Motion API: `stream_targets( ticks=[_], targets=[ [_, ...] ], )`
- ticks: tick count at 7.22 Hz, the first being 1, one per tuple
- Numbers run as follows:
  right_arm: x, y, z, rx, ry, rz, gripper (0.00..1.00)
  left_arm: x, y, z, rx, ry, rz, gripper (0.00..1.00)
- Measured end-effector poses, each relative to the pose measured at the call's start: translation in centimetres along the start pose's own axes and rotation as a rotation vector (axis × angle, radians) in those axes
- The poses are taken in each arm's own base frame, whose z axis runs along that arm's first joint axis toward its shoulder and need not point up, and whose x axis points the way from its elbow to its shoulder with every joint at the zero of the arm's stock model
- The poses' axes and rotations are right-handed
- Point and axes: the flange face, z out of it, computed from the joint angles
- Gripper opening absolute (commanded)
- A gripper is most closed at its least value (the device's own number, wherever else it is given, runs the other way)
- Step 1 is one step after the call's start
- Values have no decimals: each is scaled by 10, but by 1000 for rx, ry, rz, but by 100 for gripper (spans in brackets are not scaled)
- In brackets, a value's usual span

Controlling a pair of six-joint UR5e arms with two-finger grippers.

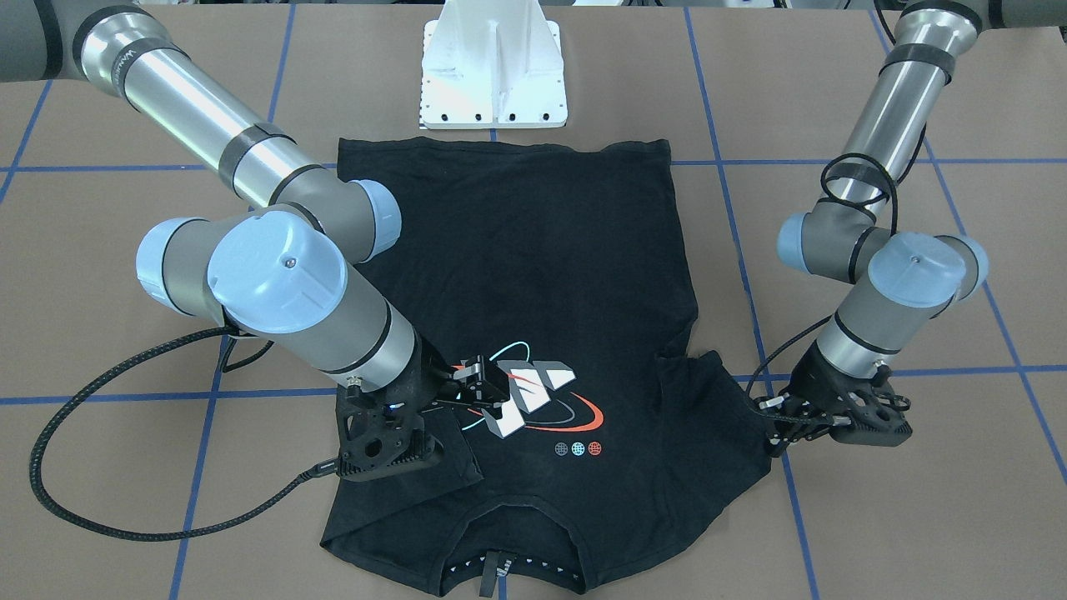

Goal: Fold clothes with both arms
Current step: 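Fold the held sleeve inward toward the collar with the left gripper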

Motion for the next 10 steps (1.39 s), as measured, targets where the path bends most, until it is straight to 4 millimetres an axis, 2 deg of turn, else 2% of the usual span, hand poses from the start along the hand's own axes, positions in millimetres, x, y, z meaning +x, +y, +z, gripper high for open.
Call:
stream_targets(
  ticks=[2,3,4,6,7,8,10],
  targets=[
    [1,0,0,0,1,0,99,31,3,-17,-47,41,-83,0],
    [1,0,1,-1,1,1,99,54,5,-16,-66,63,-123,0],
    [2,0,1,-1,1,1,99,82,3,-9,-79,79,-161,0],
    [2,0,0,1,1,0,99,145,-3,16,-103,90,-242,0],
    [3,-1,-1,2,1,0,99,168,-5,26,-91,84,-274,0],
    [4,-2,-2,4,2,1,99,185,-8,34,-73,78,-301,0],
    [6,-4,-4,7,2,-3,99,205,-12,42,-62,73,-330,0]
  ],
)
